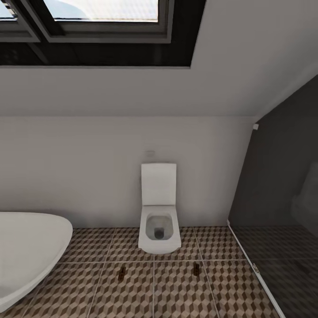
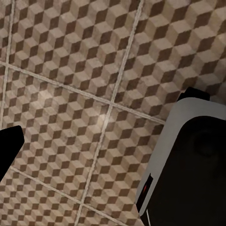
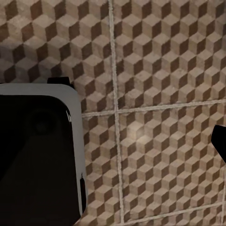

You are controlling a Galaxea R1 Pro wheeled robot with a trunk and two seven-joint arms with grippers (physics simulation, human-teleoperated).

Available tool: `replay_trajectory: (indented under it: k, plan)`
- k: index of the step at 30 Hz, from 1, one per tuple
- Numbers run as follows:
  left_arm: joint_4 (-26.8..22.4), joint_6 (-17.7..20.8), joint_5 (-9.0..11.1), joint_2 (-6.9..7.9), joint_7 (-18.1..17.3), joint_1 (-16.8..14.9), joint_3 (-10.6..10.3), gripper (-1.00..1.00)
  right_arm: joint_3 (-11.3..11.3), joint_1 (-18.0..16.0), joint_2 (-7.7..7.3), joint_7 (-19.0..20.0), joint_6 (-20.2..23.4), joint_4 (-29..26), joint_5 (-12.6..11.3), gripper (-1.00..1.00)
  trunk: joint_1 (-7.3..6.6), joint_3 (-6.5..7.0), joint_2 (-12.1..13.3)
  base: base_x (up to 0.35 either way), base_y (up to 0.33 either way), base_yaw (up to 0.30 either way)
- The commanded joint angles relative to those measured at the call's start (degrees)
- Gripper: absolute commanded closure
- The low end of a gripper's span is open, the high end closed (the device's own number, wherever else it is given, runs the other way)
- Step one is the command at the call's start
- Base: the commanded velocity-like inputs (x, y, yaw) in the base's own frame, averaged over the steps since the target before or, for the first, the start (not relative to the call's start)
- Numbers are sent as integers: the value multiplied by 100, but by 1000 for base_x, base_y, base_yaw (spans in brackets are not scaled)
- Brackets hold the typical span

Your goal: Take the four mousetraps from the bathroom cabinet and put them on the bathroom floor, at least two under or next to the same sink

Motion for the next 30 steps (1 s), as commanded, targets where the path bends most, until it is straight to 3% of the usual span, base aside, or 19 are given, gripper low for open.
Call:
replay_trajectory:
  k: [1,30]
  plan:
    - [3,-22,27,0,5,-4,7,-100,-47,-7,10,-20,-29,14,57,-100,1,-8,-6,0,0,0]
    - [3,-22,35,-18,5,-2,8,-100,-44,-7,76,-20,-26,10,47,-100,1,-8,-6,0,0,0]
